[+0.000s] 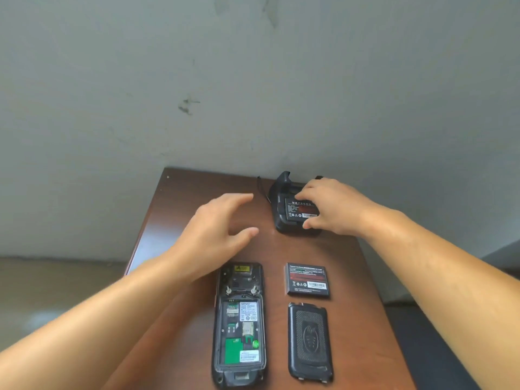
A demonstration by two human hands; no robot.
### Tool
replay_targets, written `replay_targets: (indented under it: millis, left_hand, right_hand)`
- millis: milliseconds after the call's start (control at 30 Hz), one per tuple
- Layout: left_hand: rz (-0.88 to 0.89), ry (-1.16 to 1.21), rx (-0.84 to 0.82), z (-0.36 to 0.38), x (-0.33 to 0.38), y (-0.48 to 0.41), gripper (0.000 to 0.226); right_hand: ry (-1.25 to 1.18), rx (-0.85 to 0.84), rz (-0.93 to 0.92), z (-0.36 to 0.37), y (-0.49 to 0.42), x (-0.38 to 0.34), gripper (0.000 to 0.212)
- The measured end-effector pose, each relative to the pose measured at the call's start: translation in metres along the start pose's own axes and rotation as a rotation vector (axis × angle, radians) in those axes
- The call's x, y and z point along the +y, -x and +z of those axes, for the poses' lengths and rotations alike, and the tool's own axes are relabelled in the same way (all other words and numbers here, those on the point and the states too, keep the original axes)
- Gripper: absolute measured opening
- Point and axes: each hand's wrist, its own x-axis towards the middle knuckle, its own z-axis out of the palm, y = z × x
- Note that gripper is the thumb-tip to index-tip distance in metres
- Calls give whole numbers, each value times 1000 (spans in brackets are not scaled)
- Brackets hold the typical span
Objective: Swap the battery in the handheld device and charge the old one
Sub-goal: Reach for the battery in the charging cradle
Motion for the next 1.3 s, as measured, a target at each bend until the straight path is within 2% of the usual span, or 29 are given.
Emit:
replay_targets:
  millis: [167,300,400,500,600,767,867,1000,1067,1167,1233,1300]
  left_hand:
    - [-12,-168,-210,31,14,-53,119]
    - [-50,-107,-264,48,12,-73,139]
    - [-59,-63,-257,52,11,-83,140]
    - [-18,-141,-225,54,10,-87,131]
    - [0,-160,-199,55,9,-89,120]
    - [-3,-143,-193,55,10,-89,117]
    - [-30,-159,-201,56,12,-86,120]
    - [-73,-247,-215,52,15,-76,135]
    - [-116,-288,-167,42,20,-60,123]
    - [-202,-191,-50,14,37,-14,75]
    - [-318,39,-12,-5,48,22,39]
    - [-497,415,-21,-20,64,59,22]
  right_hand:
    - [16,12,-18,4,-6,1,56]
    - [45,14,-40,2,-13,0,41]
    - [70,25,-68,4,-16,0,39]
    - [44,40,-78,5,-14,1,32]
    - [15,51,-80,6,-11,4,35]
    - [-90,94,-65,7,-5,6,37]
    - [-213,152,-47,4,1,12,47]
    - [-318,226,-66,2,24,16,51]
    - [-374,269,-109,5,41,12,50]
    - [-395,299,-206,11,70,-7,49]
    - [-362,289,-254,14,89,-25,51]
    - [-311,298,-310,17,105,-45,51]
